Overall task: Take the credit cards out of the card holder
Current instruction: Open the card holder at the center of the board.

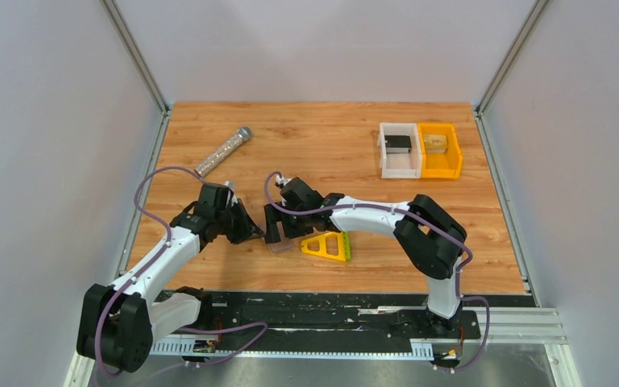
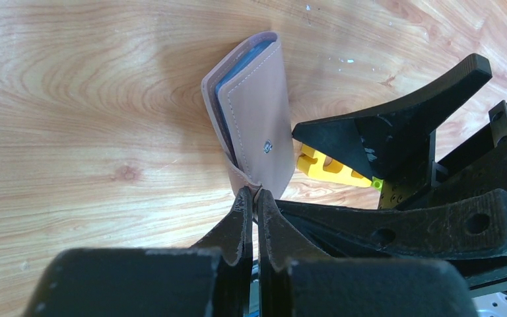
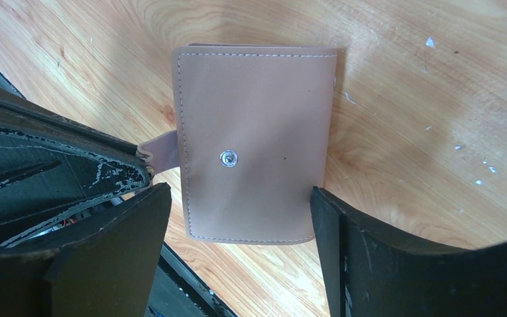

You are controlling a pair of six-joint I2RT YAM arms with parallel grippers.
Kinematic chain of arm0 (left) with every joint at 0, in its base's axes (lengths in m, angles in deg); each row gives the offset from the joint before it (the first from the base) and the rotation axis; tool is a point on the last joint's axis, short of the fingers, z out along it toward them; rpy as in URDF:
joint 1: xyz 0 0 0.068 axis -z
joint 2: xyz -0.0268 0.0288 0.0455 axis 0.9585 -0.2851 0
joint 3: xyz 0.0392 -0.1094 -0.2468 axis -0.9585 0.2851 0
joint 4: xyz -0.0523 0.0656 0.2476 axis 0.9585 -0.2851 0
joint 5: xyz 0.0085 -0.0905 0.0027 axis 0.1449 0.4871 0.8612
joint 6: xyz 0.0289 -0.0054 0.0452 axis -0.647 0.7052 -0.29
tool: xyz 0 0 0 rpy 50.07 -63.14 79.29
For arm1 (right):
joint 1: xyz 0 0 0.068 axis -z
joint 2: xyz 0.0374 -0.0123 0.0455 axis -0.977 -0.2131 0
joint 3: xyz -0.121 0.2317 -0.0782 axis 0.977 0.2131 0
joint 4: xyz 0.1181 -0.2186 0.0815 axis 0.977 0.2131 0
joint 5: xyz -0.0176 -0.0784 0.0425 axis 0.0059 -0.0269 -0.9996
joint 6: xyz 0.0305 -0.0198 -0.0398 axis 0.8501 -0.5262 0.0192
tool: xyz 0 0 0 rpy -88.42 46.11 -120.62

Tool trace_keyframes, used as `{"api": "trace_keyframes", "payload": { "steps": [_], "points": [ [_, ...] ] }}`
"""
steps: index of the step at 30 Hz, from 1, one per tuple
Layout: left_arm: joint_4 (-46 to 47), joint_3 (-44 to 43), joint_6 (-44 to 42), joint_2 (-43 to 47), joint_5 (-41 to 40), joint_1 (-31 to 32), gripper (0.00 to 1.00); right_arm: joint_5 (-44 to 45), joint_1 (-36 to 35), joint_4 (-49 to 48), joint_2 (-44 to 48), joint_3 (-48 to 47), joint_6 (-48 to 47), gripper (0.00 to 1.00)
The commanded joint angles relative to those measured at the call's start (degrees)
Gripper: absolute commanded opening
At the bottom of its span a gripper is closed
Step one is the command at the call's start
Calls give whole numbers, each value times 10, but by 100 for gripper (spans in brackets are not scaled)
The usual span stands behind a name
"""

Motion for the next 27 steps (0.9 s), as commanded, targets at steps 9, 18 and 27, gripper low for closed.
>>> {"api": "trace_keyframes", "payload": {
  "steps": [9, 18, 27],
  "points": [
    [2, -5, 12, 20, -7, -3, 0, 62, -20, 12, 6, -19, 4, 76],
    [-25, -7, -1, 14, -43, -3, 0, 134, -20, 21, 27, -15, 12, 60],
    [-80, -25, -22, -5, -122, -3, 0, 152, -7, 21, 41, -5, 8, 54]
  ]
}}
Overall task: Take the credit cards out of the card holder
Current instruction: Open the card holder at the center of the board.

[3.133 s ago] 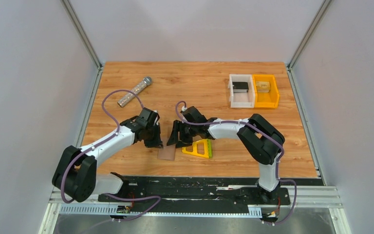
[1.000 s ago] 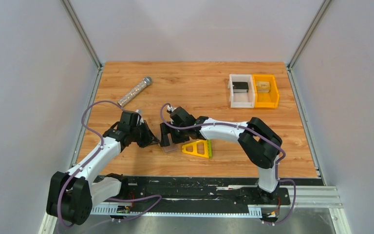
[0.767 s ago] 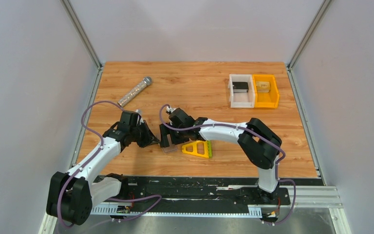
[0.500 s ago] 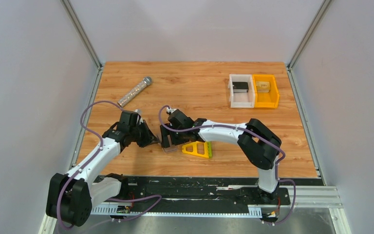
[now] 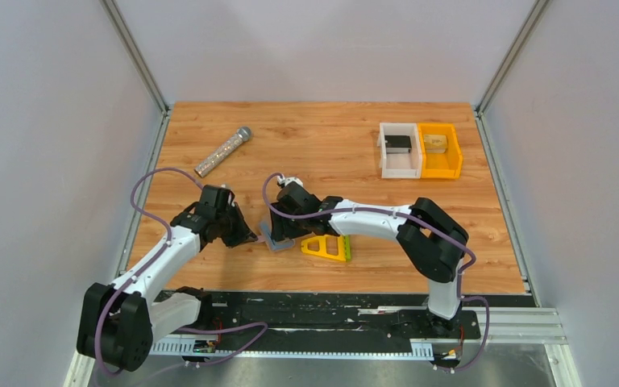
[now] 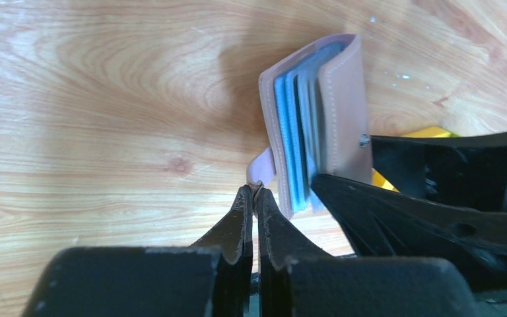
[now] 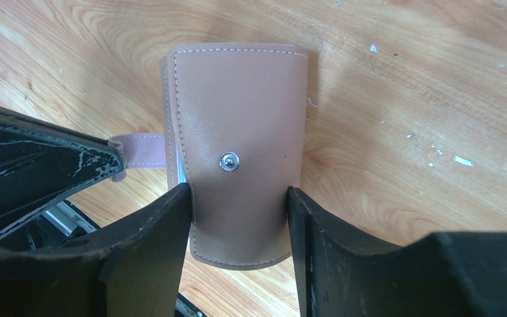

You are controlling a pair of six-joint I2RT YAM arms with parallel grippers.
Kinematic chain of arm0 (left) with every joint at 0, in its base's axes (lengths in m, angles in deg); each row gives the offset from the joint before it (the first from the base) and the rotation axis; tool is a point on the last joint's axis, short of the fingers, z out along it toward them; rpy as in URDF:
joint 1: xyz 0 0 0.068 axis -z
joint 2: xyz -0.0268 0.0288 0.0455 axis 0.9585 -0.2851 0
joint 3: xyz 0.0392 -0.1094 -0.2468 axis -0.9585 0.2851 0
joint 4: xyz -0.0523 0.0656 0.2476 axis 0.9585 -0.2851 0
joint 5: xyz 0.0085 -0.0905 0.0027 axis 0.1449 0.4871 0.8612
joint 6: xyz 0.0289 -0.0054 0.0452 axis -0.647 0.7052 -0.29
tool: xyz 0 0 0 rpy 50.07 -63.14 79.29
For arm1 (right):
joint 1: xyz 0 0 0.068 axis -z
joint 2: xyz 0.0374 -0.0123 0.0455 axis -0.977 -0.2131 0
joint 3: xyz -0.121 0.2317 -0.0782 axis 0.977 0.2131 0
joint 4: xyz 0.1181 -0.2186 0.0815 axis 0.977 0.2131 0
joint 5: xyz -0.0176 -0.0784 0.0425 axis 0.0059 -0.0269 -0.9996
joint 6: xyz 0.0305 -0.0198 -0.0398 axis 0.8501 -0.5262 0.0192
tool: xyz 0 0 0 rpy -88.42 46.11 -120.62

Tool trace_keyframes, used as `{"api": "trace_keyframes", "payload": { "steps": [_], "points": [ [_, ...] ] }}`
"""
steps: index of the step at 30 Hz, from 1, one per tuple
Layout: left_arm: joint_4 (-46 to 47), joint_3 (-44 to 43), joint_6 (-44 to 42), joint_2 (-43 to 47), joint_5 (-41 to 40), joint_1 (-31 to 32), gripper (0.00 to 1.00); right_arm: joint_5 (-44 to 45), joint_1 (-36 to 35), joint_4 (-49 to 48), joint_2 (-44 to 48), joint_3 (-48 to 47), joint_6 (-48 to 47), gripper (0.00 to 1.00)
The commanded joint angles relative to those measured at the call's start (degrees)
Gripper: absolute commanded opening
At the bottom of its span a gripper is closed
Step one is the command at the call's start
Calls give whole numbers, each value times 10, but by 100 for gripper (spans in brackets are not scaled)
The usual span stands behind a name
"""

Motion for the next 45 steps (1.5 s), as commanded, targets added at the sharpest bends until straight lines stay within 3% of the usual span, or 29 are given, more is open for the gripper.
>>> {"api": "trace_keyframes", "payload": {
  "steps": [1, 14, 25, 30, 36, 45],
  "points": [
    [-45, -24, -19, -7, -66, -3, 0, 44, 15, 3, 34, -3, -4, 54],
    [-46, -35, -32, -48, -111, -7, 0, -16, 44, -6, 44, -2, -40, 59],
    [-25, -49, -53, -70, -87, -9, 0, -61, 44, -19, 22, -15, -45, 52],
    [-19, -51, -58, -81, -76, -9, 0, -88, 44, -25, 17, -23, -38, 40],
    [-28, -59, -66, -93, -78, -9, 0, -59, 45, -21, 16, -21, -34, 38],
    [-48, -83, -66, -91, -80, -9, 22, -63, 71, -17, 5, -15, -32, 38]
  ]
}}
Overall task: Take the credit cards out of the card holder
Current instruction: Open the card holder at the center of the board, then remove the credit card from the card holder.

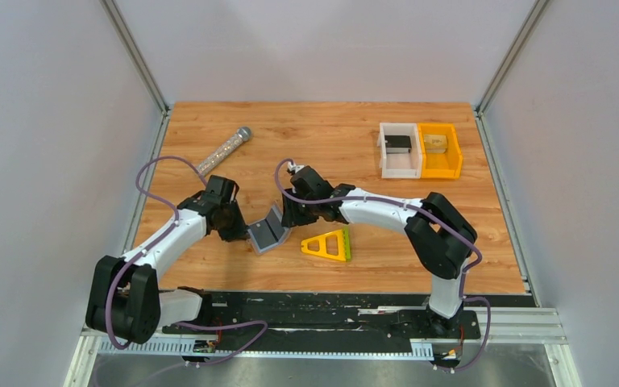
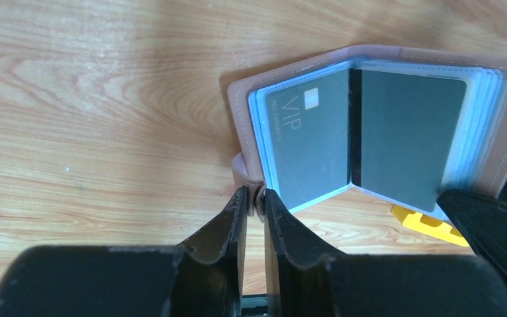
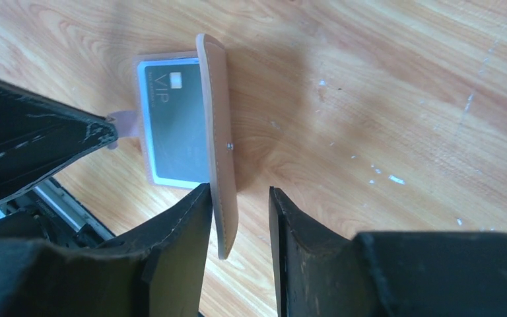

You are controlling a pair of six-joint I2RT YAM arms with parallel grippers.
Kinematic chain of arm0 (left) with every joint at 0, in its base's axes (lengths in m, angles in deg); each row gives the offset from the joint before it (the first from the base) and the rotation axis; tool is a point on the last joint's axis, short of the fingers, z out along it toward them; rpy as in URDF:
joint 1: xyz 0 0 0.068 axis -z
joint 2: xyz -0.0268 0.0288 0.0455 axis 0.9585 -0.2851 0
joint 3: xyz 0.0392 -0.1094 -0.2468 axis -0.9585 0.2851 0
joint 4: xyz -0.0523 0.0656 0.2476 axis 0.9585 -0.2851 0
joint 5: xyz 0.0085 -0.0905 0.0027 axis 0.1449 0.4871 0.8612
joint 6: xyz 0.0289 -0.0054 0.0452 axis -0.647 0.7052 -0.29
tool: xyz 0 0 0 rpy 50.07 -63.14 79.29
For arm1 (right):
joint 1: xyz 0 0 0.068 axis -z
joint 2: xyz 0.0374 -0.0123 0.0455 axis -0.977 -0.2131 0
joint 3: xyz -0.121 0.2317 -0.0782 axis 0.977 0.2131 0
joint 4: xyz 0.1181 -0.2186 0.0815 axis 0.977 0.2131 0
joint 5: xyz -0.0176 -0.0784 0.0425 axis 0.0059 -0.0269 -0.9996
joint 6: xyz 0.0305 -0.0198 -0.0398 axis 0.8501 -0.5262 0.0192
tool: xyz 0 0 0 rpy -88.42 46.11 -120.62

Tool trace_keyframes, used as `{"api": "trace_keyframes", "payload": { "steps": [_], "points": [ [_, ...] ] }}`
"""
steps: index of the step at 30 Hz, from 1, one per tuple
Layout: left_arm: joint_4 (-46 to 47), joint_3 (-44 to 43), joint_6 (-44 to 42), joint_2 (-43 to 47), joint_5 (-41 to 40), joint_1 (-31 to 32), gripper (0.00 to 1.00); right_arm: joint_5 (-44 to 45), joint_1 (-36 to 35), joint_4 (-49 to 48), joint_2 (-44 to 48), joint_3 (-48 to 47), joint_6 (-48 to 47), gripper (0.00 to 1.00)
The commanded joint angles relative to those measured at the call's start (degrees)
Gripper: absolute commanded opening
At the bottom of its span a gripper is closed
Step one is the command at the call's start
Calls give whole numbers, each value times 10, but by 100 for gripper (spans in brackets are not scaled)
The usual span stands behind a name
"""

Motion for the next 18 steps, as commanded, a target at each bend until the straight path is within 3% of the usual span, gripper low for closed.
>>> {"api": "trace_keyframes", "payload": {
  "steps": [1, 9, 18],
  "points": [
    [-1, -31, -8, 7, 9, -2, 25, -1, 17, -17, -19, -14, 0, 38],
    [16, -39, -8, 33, 40, -2, 37, 6, 20, -1, -7, -21, -2, 43],
    [115, -13, 7, 0, 133, -2, 40, 41, 20, 62, 24, -61, -9, 44]
  ]
}}
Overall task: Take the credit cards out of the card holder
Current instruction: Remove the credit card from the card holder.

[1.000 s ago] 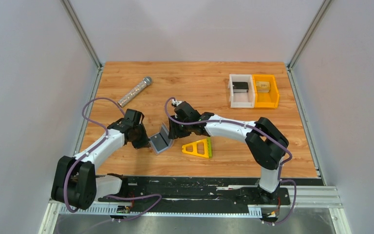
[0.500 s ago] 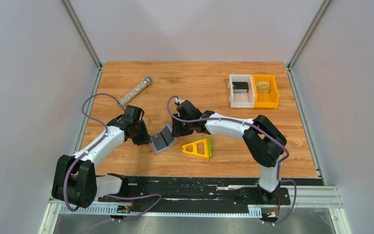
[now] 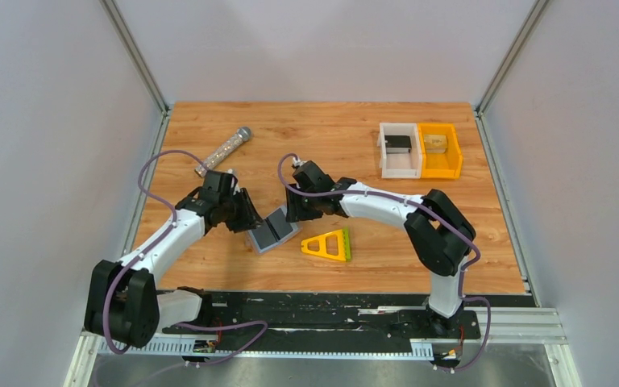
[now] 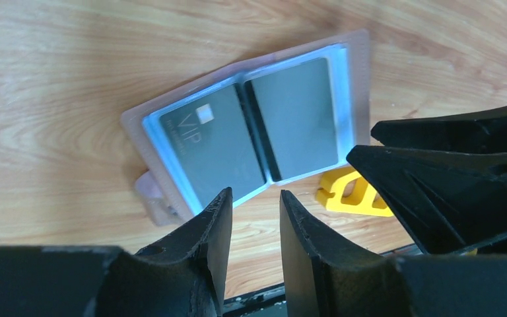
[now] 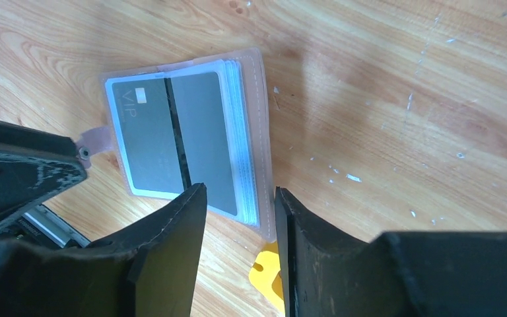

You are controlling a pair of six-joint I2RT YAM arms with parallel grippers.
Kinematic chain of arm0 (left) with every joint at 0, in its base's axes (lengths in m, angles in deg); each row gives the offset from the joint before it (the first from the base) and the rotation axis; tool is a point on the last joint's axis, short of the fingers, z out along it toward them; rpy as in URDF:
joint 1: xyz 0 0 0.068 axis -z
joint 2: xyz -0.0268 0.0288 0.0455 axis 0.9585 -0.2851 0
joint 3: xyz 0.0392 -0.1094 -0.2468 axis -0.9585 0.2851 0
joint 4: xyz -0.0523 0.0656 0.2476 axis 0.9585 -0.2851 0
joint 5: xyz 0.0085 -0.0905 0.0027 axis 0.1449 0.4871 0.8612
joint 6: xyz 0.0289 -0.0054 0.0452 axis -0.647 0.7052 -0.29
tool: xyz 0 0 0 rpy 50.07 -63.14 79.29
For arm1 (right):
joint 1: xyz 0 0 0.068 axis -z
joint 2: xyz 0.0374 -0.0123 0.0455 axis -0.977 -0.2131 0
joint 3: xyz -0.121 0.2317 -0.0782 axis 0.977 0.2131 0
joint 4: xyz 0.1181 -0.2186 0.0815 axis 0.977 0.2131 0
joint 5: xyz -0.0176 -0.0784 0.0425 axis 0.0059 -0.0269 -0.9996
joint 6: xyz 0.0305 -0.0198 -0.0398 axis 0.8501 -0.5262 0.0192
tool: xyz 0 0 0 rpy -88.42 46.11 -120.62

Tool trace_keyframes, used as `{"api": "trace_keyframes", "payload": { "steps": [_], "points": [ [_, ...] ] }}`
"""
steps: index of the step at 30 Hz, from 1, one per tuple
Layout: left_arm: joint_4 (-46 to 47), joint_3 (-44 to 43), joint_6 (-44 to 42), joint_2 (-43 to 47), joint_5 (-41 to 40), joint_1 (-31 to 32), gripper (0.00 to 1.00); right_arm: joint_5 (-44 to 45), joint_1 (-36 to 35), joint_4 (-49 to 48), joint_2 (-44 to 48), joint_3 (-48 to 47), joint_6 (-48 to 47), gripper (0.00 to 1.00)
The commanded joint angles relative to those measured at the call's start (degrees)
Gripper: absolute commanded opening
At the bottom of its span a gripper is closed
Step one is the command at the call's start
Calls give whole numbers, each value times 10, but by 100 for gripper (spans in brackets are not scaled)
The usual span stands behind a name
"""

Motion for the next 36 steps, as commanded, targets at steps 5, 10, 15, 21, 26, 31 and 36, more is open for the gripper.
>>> {"api": "trace_keyframes", "payload": {
  "steps": [5, 10, 15, 21, 26, 31, 36],
  "points": [
    [74, 9, 0, -23, 52, -2, 41, 20, 0, 45, 50, -61, -12, 44],
    [94, 22, 2, -25, 56, -2, 41, -14, -1, 37, 27, -79, -25, 39],
    [133, 43, 9, -31, 66, -2, 42, -51, 7, 22, -10, -92, -33, 36],
    [164, 49, 12, -58, 77, -2, 41, -90, 26, 5, -39, -84, -36, 35],
    [196, 59, 21, -74, 82, -3, 41, -117, 40, -12, -57, -71, -33, 31],
    [214, 66, 25, -86, 80, -2, 42, -148, 47, -24, -73, -57, -31, 27],
    [244, 85, 33, -84, 78, -2, 46, -154, 47, -42, -73, -33, -23, 23]
  ]
}}
